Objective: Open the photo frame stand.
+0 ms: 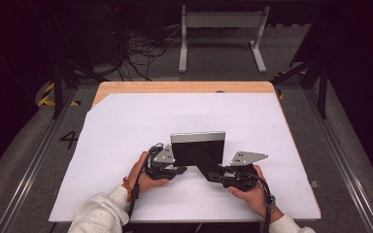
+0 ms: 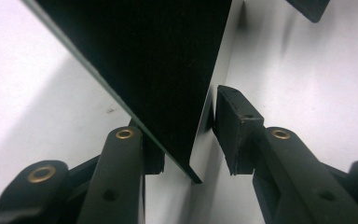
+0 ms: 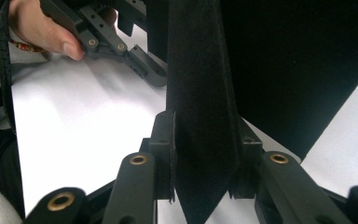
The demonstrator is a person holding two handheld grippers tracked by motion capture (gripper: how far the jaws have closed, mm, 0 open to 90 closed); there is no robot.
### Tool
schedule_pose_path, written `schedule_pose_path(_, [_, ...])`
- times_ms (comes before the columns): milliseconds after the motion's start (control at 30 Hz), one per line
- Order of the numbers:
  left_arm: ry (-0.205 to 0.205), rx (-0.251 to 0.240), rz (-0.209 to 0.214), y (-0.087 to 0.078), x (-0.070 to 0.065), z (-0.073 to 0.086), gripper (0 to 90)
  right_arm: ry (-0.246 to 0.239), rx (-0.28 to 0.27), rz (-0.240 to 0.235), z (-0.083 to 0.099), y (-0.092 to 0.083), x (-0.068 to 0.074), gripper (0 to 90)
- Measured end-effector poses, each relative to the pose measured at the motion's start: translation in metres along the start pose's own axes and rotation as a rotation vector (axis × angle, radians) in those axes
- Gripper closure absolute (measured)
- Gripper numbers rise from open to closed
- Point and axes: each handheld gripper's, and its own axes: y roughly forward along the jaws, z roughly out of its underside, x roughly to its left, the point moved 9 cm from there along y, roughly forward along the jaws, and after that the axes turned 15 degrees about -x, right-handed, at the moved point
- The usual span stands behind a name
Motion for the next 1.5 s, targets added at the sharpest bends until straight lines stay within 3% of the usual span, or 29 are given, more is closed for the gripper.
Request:
schedule_pose_path(167, [0.029,0.002,-0.041,0.0,0.005,-0.001,70.4,0.002,0.003,0.036,0.002,0.001,-0.005,71.1])
schedule_pose_path(600, [0.055,0.016,-0.095,0.002,0.014,-0.003,69.2,0.02,0.0,0.061,0.003,0.001,-0.011,74.8])
schedule_pose_path(1133, [0.081,0.027,-0.165,0.0,0.027,-0.002,69.4,0.038,0.016,0.052,0.008,0.005,-0.012,80.2])
schedule_pose_path(1300, [0.086,0.03,-0.209,-0.001,0.032,0.0,73.1,0.047,0.029,0.036,0.011,0.006,-0.011,81.9])
schedule_pose_path(1367, [0.071,0.02,-0.201,-0.001,0.033,0.0,73.8,0.058,0.023,0.039,0.013,0.007,-0.012,81.8])
schedule_pose_path(1500, [0.08,0.026,-0.21,-0.001,0.033,0.0,73.9,0.063,0.026,0.038,0.013,0.007,-0.013,81.9])
